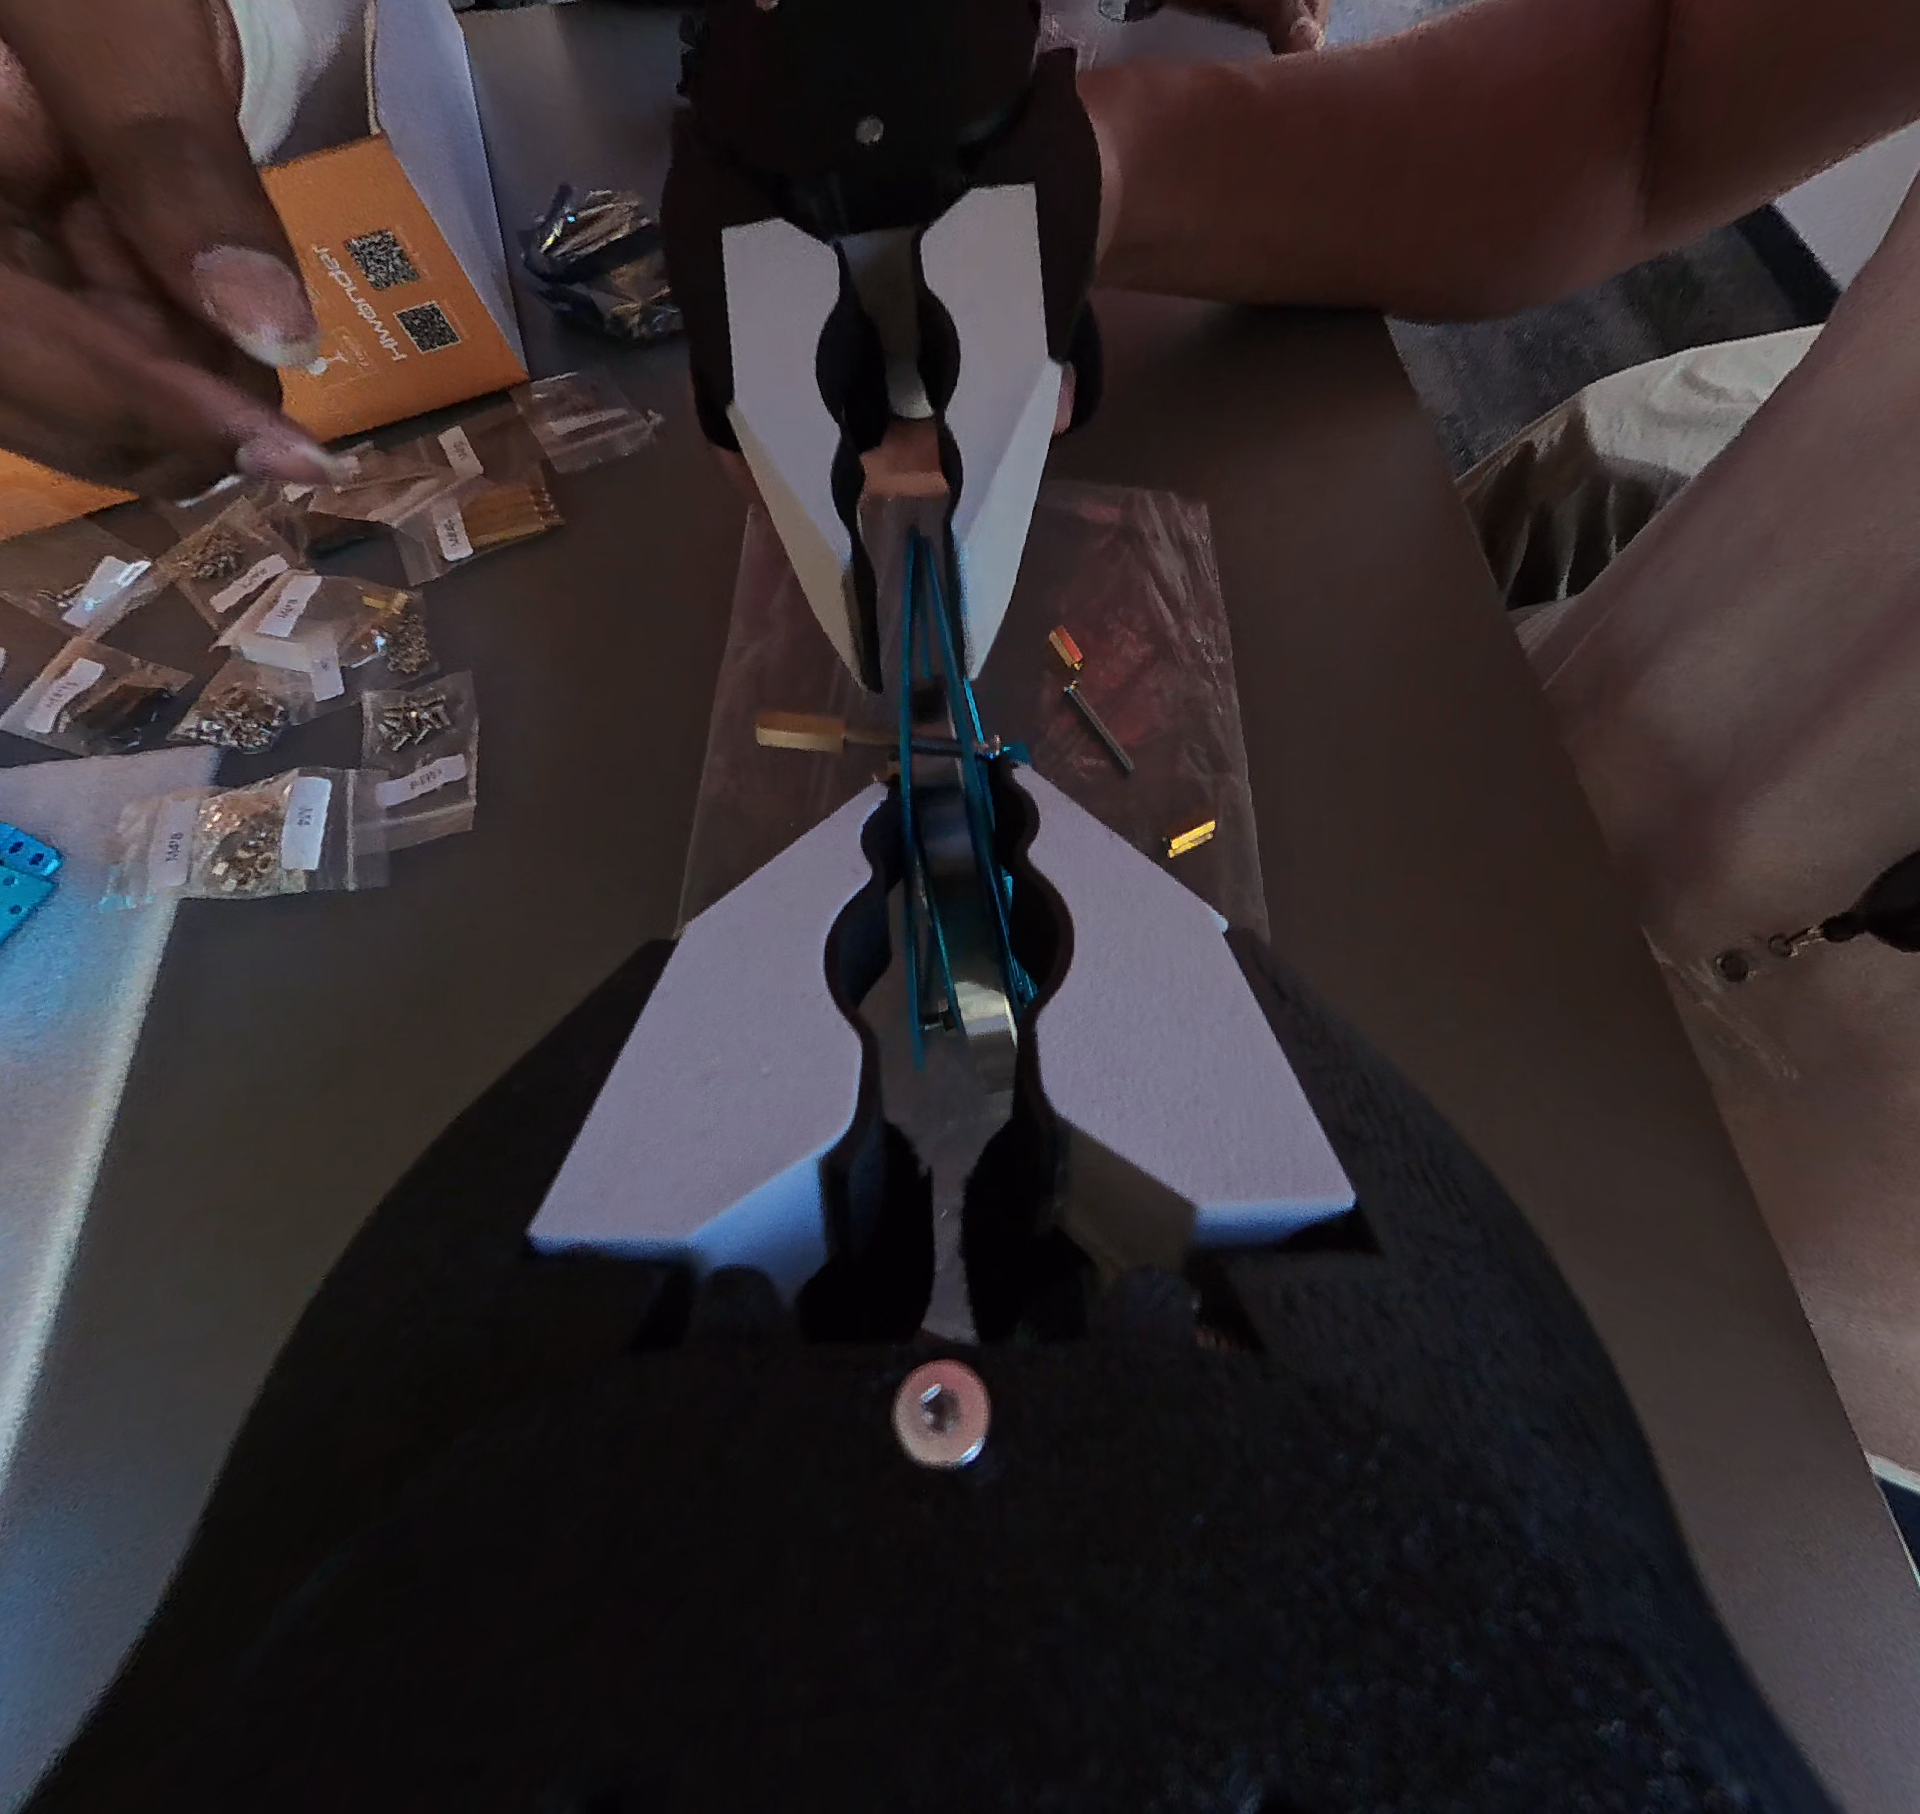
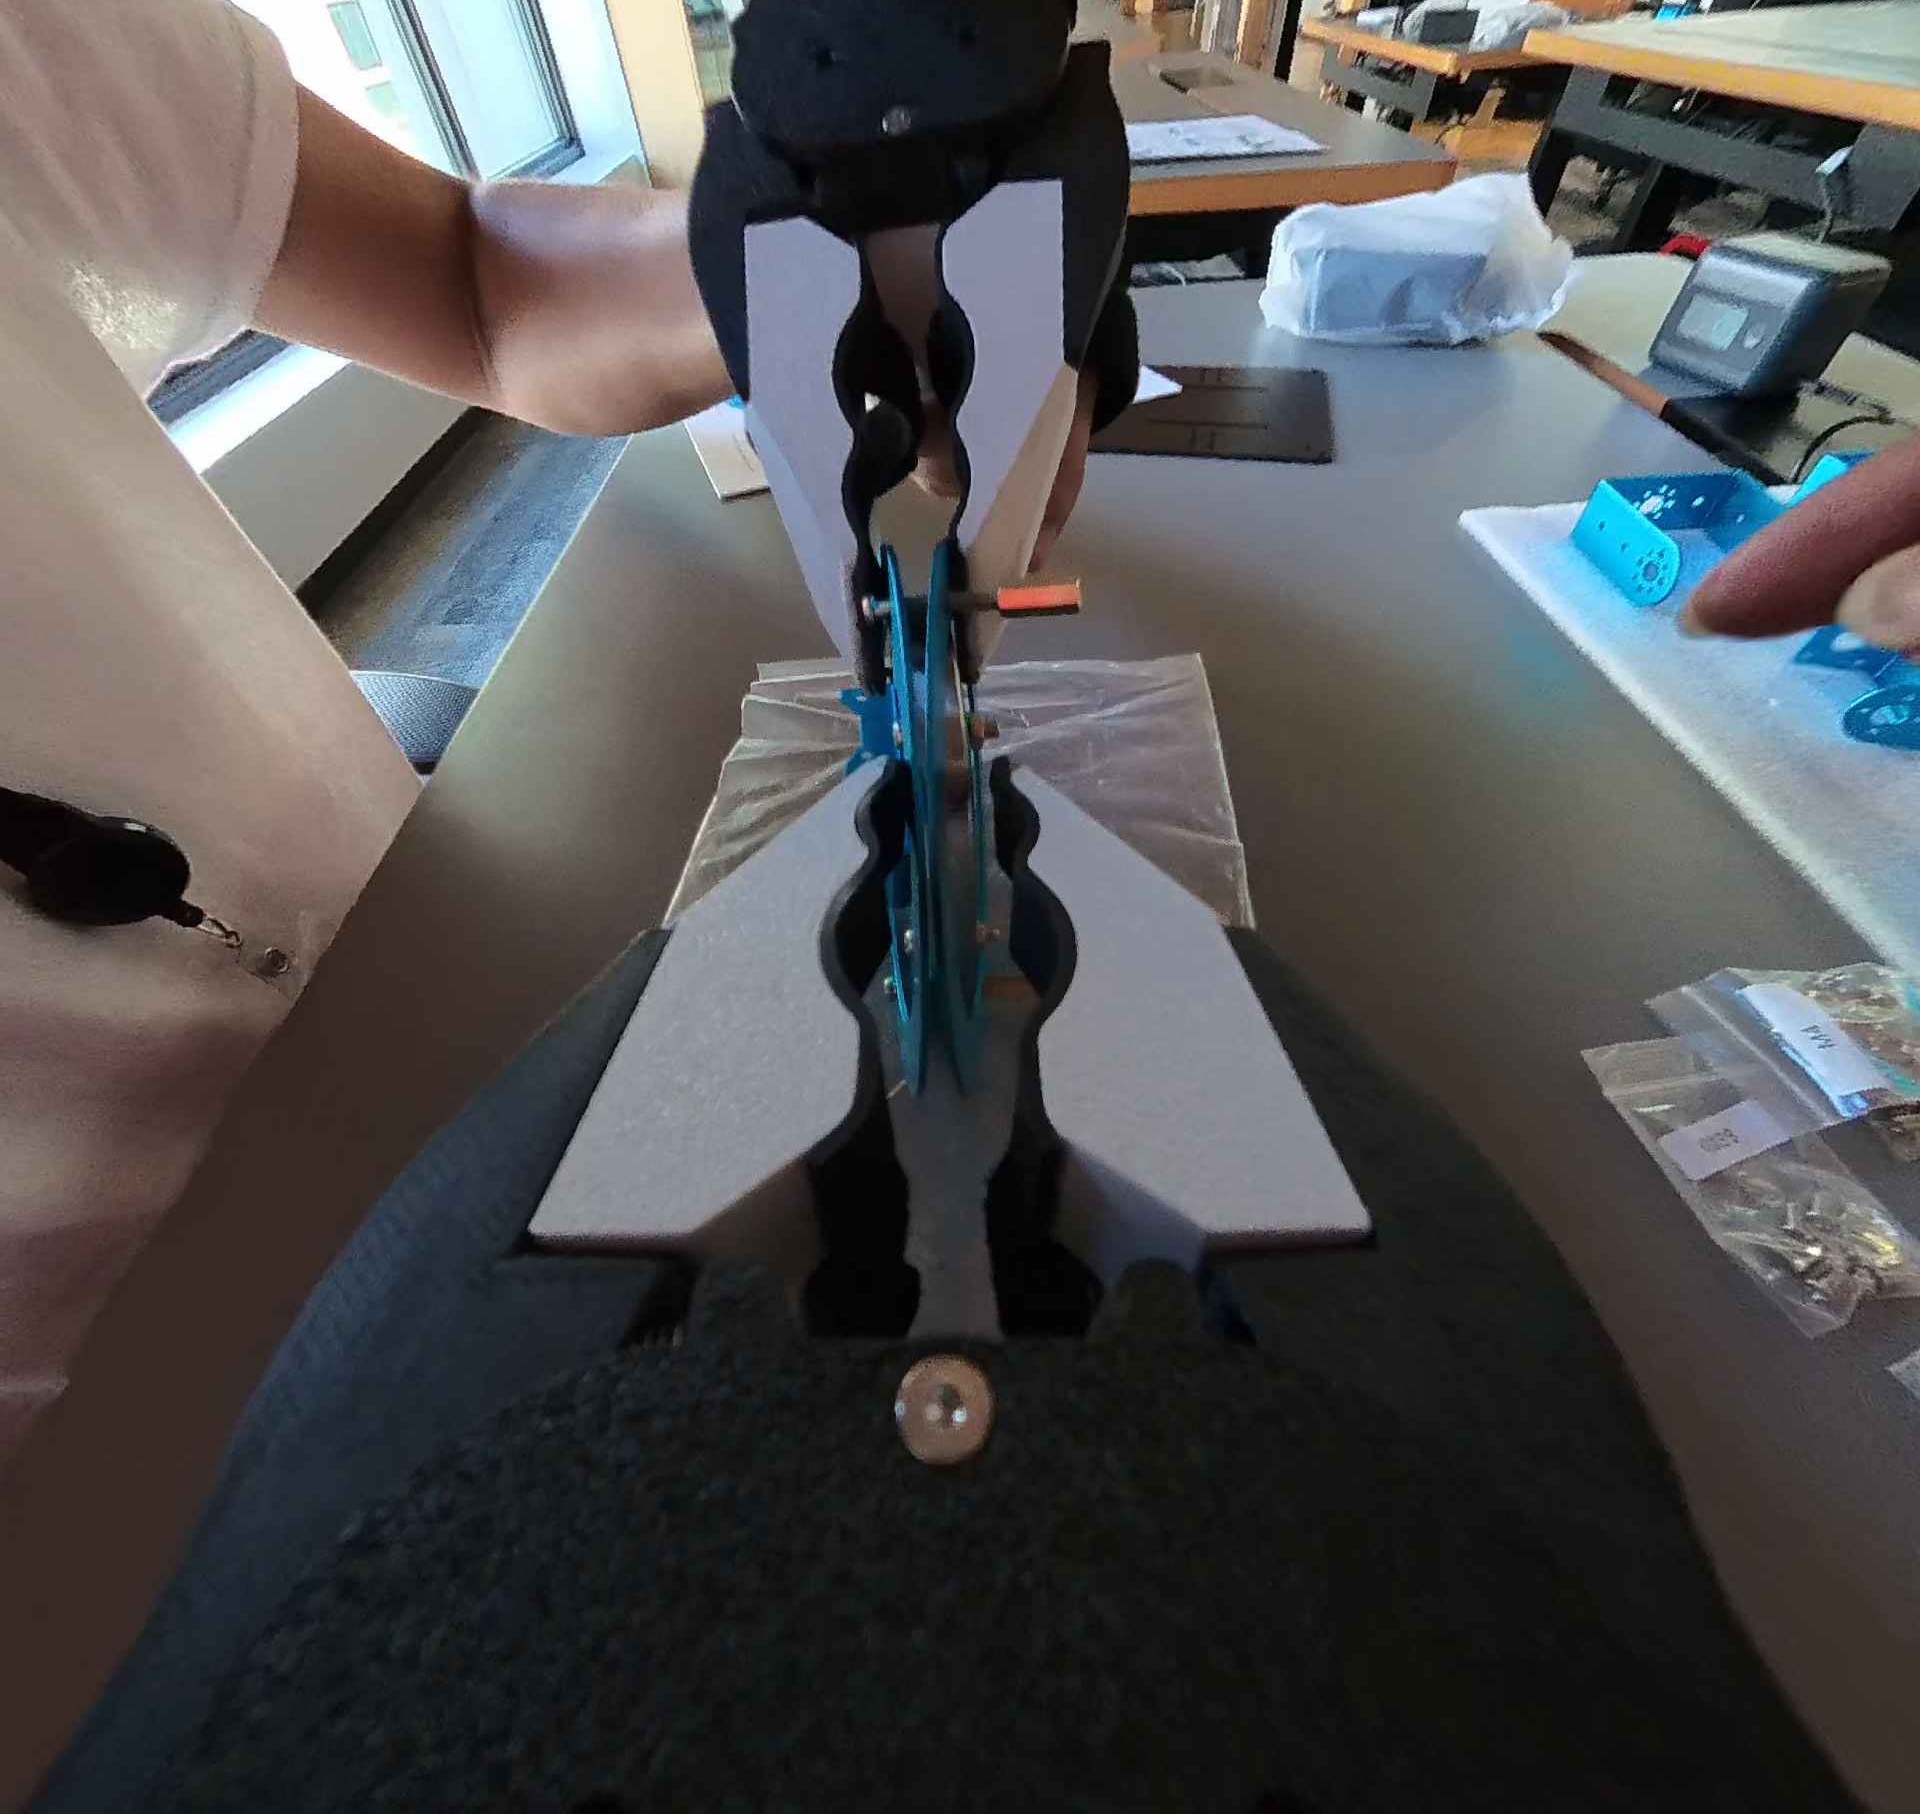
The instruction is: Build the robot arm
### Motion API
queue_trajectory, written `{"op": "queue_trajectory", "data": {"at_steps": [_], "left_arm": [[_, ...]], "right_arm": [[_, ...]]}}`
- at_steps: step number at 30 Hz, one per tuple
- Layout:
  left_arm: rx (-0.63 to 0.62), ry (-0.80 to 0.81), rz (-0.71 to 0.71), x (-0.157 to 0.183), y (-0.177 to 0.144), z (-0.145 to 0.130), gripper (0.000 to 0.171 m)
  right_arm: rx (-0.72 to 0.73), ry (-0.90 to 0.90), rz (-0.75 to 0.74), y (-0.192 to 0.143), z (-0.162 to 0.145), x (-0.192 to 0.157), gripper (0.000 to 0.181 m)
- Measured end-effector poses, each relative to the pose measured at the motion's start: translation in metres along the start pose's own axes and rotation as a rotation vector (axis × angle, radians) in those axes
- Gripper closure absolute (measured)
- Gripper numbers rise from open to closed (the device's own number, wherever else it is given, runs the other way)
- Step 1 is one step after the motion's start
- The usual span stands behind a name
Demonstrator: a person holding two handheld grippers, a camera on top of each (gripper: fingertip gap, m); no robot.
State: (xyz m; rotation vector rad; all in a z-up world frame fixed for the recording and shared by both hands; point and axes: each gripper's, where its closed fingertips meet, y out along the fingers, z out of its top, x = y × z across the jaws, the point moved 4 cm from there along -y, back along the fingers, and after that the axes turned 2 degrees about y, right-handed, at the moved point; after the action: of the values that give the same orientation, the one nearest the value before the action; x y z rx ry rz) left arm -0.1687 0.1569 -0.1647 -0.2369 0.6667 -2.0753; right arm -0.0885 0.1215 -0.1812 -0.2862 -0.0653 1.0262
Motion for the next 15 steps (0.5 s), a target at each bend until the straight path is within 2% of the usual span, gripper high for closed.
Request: {"op": "queue_trajectory", "data": {"at_steps": [5,9,15], "left_arm": [[-0.024,0.065,0.054,0.006,0.003,0.004,0.158],[-0.064,0.158,0.126,0.014,0.005,0.008,0.158],[-0.142,0.302,0.261,0.022,0.008,0.01,0.158]], "right_arm": [[0.01,-0.059,-0.011,-0.002,0.007,-0.01,0.165],[-0.019,-0.129,-0.039,0.0,0.009,-0.018,0.176],[-0.032,-0.148,-0.052,-0.001,0.008,-0.023,0.173]]}}
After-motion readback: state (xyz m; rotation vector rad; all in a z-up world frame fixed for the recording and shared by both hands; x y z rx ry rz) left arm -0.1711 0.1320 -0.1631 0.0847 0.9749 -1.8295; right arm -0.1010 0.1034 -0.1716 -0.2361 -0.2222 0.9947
